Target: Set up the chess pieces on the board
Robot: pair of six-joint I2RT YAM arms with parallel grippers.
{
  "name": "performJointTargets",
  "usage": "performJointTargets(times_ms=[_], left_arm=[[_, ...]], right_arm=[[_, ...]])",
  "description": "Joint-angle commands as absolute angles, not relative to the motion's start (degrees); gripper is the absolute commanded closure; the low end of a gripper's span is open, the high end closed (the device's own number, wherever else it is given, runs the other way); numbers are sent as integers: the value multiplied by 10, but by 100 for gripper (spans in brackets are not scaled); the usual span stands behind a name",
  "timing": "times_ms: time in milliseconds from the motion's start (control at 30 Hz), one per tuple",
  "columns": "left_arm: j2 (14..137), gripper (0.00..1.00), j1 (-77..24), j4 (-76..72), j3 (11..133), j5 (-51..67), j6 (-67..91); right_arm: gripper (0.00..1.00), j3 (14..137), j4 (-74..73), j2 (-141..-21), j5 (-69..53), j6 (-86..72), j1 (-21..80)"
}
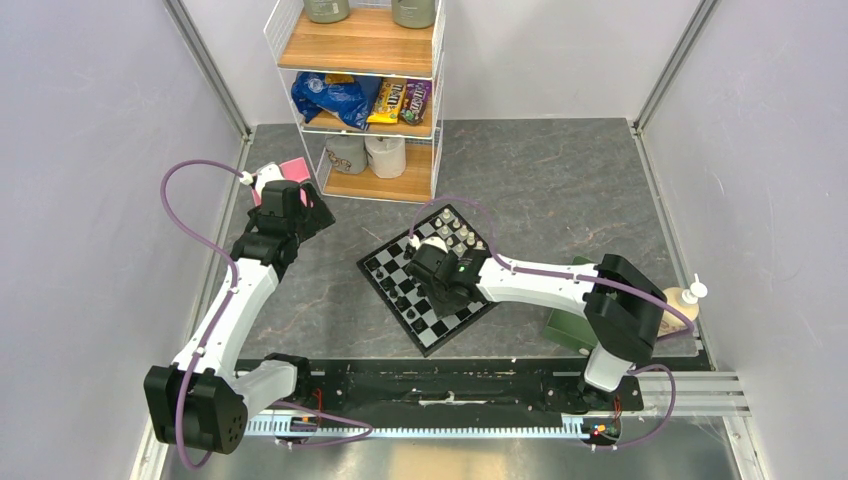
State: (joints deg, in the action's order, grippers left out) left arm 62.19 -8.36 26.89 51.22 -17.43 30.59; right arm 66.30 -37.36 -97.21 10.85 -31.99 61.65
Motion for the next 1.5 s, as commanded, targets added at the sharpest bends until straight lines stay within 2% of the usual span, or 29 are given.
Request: performJointTargets(times_ms=[0,333,533,1033,1467], left_arm=[[615,0,-81,252,512,-172,291],[617,0,-80,251,513,-170,292],[617,0,-80,251,511,-170,292],[616,0,-80,250,510,-166,294],[615,0,-80,250,508,-167,294]], right_arm=[[67,684,-367,-979,115,-329,619],[75,686,-364,-985,117,-325,619],[83,683,-362,-979,106,-328,620],[84,672,-353,-957,108,-360,697],[84,674,-347,-972,102,-361,705]])
